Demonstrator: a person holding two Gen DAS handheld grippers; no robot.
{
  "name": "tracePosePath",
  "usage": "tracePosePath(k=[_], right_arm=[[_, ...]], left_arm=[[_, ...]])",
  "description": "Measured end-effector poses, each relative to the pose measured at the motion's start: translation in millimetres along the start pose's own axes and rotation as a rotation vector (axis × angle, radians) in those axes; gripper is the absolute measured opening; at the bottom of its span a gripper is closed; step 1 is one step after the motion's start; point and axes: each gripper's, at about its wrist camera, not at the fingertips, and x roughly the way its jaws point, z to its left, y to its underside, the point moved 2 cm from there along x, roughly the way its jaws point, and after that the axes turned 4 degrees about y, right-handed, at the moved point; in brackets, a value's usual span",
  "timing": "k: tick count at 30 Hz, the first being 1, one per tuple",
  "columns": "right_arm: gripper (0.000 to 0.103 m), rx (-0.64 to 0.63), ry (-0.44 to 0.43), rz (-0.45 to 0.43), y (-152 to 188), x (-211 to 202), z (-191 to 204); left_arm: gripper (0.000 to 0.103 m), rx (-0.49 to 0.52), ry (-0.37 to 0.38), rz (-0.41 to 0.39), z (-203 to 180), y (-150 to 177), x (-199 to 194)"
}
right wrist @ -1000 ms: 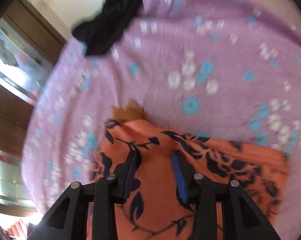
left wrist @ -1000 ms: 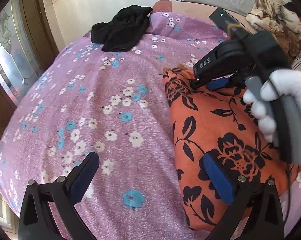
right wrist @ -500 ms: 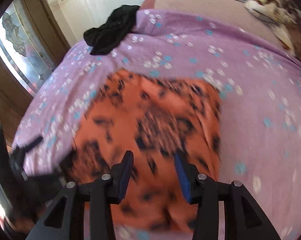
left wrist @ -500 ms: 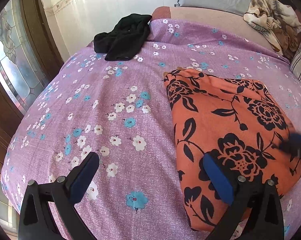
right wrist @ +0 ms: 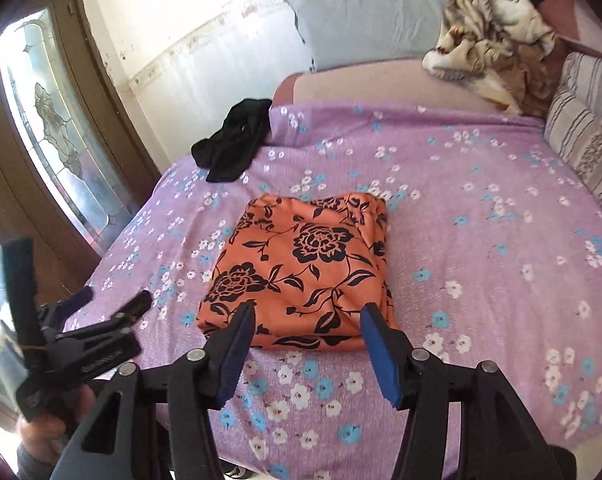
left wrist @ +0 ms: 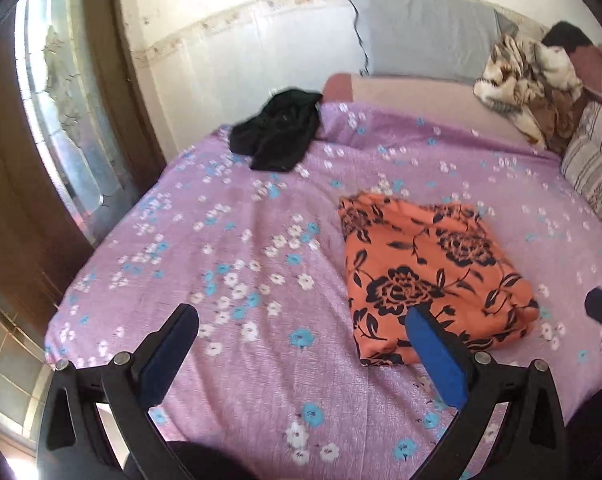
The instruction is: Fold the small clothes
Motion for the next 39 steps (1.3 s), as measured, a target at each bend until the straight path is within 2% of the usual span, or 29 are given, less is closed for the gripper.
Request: tracePosePath(k=[6, 13, 21, 29, 39], right_arm=[[0.068, -0.027, 0.032, -0.069, 10.1, -38.0, 14.9], [0.071, -0.060, 0.048, -0.126, 14.6, -62.4, 22.9], [0.071, -0.071, 0.066, -0.155, 14.5, -78.7, 22.5], [0.071, -0.100, 0.076, -0.176, 4.1, -88.9, 36.2], [0.071, -0.091, 0.083, -0.179, -14.3, -76.8, 40.6]], left_arm=[[0.103, -0.022, 0.007, -0.075, 2.4, -2.0, -60.6], [0.103, -0.032, 0.074, -0.070, -2.1, 9.2, -93.5], [0.103, -0.023, 0.092, -0.072, -2.3, 10.3, -107.9], [0.103, -0.031, 0.102, -0.099, 4.0, -4.6, -111.5], [0.103, -0.059, 0.119, -0.119, 14.2, -27.3, -102.3]])
